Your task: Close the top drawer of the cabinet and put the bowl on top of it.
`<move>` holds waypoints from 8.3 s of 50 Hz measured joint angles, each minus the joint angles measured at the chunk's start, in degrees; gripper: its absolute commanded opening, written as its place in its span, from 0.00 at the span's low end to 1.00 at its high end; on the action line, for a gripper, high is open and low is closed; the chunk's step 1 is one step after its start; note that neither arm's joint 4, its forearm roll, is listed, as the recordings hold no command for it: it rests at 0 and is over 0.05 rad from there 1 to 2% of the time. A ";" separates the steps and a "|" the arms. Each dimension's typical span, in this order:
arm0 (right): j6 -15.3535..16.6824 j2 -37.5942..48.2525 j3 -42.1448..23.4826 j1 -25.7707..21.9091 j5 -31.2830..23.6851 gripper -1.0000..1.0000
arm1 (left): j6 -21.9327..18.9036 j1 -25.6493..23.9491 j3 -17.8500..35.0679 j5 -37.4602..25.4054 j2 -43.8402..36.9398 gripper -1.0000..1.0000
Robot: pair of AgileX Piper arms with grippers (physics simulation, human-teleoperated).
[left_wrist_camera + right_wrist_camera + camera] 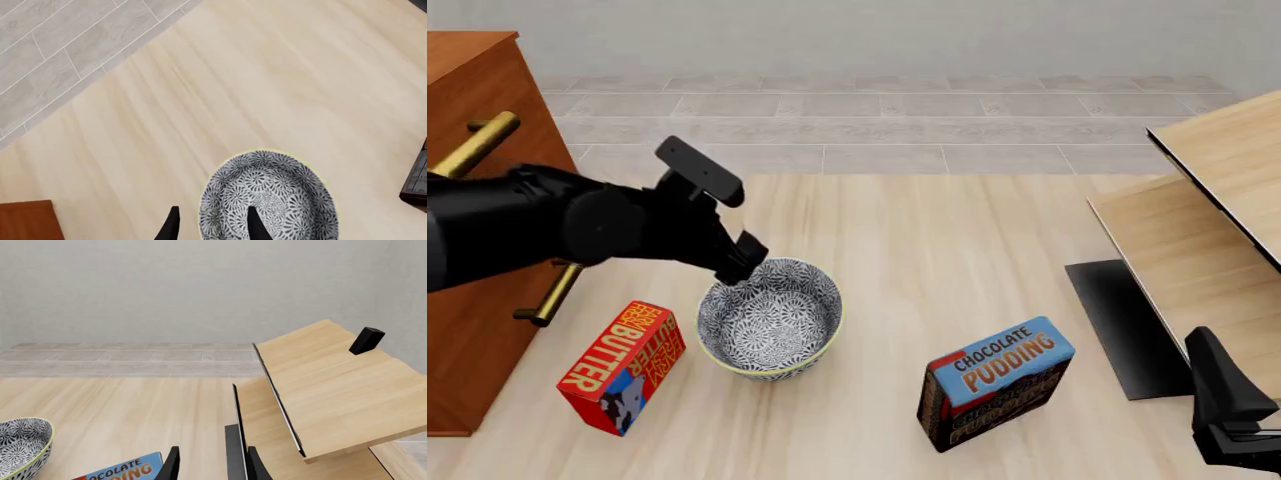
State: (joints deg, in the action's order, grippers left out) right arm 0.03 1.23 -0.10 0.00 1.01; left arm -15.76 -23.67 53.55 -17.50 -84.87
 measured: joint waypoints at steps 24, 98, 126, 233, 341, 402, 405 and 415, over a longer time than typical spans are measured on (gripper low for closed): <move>0.00 -0.01 0.00 0.00 0.00 1.00 | 1.54 0.01 -0.58 3.07 -3.82 1.00; 0.00 0.00 0.00 0.00 0.00 1.00 | 3.92 1.62 -1.12 8.34 -11.23 1.00; 0.00 0.00 0.00 0.00 0.00 1.00 | 4.49 1.53 -0.72 10.42 -14.97 1.00; 0.00 0.00 0.00 0.00 0.00 1.00 | 23.55 6.23 19.40 -14.13 1.61 0.00; -0.03 -0.50 -0.10 -0.06 -0.60 1.00 | 36.14 18.77 40.33 -44.20 20.02 0.00; -0.02 -0.64 -0.18 -0.08 -0.82 1.00 | 43.54 34.81 38.26 -41.24 19.96 0.00; -0.02 -0.64 -0.18 -0.08 -0.82 1.00 | 44.11 35.62 38.09 -40.95 19.85 0.00; -0.02 -0.64 -0.17 -0.08 -0.82 1.00 | 45.86 38.11 37.50 -39.97 19.45 0.00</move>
State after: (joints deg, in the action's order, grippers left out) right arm 0.00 0.59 -0.27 -0.08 0.19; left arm 30.09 14.44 91.05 -57.48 -65.42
